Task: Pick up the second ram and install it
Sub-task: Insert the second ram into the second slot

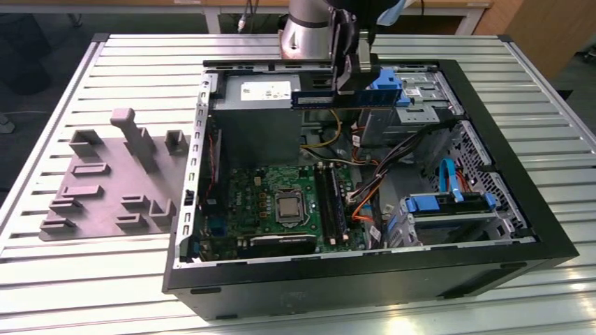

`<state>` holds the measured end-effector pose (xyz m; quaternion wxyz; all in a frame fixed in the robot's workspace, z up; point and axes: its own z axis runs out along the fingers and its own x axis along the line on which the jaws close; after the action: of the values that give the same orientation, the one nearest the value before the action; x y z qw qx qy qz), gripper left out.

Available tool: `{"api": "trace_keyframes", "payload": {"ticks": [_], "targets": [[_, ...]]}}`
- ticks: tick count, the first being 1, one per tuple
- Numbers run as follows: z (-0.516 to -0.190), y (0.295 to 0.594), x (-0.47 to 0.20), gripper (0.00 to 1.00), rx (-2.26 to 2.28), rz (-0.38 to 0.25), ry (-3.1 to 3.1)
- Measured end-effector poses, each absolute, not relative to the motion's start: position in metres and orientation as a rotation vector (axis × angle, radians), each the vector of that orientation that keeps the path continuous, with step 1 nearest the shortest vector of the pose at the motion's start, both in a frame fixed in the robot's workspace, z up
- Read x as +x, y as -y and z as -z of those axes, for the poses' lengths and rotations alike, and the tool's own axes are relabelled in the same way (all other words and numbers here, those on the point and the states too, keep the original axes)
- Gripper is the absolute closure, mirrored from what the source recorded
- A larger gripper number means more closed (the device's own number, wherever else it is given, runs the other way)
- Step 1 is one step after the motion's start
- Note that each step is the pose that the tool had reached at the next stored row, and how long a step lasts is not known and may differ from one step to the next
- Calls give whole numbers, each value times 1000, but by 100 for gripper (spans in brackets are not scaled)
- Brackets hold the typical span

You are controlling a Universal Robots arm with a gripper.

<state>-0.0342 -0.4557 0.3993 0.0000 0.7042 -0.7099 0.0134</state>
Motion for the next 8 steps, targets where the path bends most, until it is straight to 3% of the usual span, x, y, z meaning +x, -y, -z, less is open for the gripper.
{"api": "trace_keyframes", "payload": {"ticks": [8], "targets": [[-399,456,-34,86,2194,-42,2247]]}}
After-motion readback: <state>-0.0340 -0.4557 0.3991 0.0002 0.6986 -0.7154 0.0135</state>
